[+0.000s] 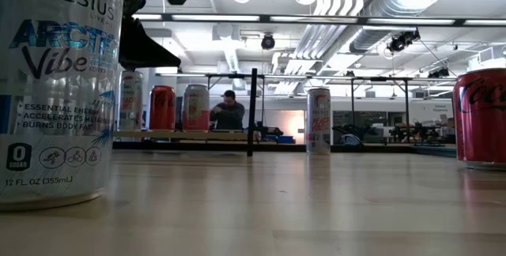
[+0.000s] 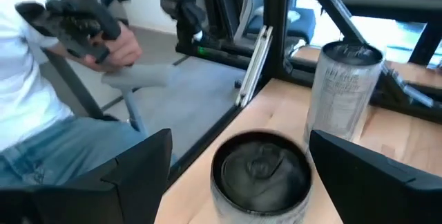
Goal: Place canned beverage on shelf
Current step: Put the right white-blue soda can on the shelf
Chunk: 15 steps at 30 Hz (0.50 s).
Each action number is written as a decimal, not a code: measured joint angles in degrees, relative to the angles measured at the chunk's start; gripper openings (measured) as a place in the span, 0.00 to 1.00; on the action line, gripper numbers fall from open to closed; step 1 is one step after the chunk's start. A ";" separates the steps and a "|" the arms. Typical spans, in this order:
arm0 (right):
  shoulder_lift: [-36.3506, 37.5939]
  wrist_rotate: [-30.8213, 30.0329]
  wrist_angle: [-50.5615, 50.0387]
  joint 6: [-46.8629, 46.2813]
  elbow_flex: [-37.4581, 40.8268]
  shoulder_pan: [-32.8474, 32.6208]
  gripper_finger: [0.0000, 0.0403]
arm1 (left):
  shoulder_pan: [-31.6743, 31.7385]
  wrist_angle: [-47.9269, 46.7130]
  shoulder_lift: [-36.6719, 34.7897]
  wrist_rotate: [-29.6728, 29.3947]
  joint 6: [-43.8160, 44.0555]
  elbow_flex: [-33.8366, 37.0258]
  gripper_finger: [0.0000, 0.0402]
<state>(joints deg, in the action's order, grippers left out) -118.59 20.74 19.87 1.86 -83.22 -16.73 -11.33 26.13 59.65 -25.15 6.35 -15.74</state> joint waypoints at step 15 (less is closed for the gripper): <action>-2.14 -0.61 2.36 2.66 -0.16 0.35 0.81 | 0.02 0.78 1.34 0.02 0.00 0.01 0.00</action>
<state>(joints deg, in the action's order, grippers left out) -120.73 20.13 22.23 4.52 -83.37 -16.38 -11.31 26.91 60.99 -25.12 6.35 -15.73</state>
